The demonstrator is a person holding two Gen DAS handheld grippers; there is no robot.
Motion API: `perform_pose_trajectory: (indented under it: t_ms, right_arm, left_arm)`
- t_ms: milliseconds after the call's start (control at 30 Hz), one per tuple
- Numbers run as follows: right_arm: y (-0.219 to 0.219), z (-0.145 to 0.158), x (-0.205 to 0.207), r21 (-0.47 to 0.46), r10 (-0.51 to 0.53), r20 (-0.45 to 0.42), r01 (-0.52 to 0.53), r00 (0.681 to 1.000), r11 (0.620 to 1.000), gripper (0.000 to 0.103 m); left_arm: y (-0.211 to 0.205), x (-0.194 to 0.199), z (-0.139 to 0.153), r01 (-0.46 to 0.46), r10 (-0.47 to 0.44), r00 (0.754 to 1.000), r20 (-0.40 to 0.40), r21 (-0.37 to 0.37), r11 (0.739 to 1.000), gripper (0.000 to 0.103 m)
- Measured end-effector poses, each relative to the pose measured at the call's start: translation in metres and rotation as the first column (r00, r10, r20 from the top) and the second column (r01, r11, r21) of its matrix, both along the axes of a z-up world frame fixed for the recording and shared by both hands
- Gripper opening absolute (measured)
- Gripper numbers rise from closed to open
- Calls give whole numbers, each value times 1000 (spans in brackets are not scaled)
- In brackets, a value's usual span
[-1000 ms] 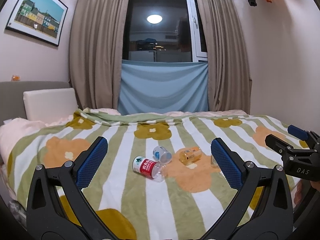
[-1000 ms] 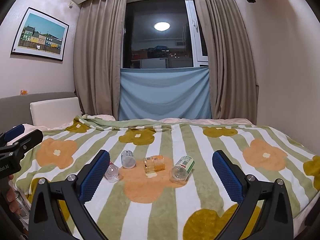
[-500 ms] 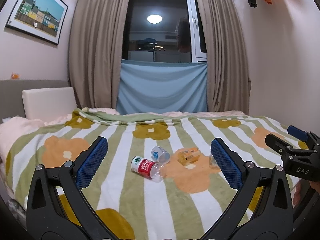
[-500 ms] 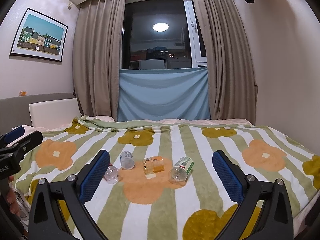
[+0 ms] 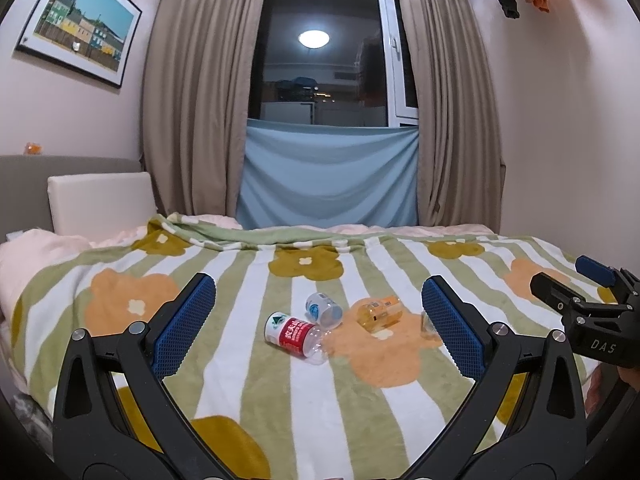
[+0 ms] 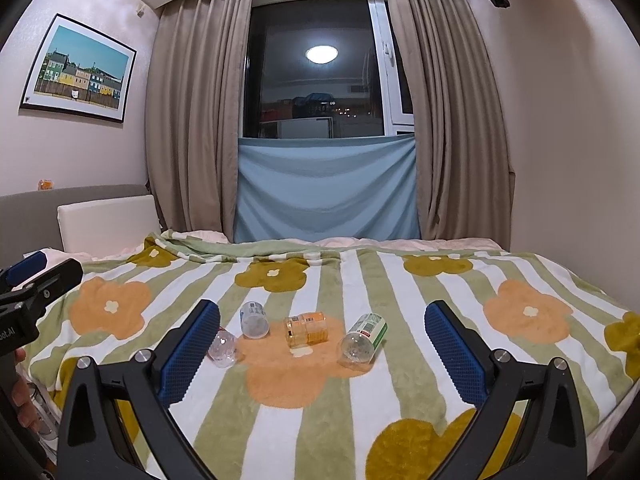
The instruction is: Flip cup upside down
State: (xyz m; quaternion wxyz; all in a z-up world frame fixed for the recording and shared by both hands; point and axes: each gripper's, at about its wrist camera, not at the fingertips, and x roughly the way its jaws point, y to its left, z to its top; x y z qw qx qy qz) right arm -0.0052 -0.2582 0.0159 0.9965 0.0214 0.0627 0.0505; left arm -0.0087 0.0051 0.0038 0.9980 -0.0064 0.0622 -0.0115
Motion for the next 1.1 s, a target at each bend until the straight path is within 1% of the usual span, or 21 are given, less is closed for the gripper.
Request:
perform_pose_trajectory:
  t_ms: [1100]
  right_arm:
    - [6,1,3,-6,4,10,-4,1000,1000,102]
  left_arm:
    - [8,1,-3,-8,8,1000,0,-19,1000,103]
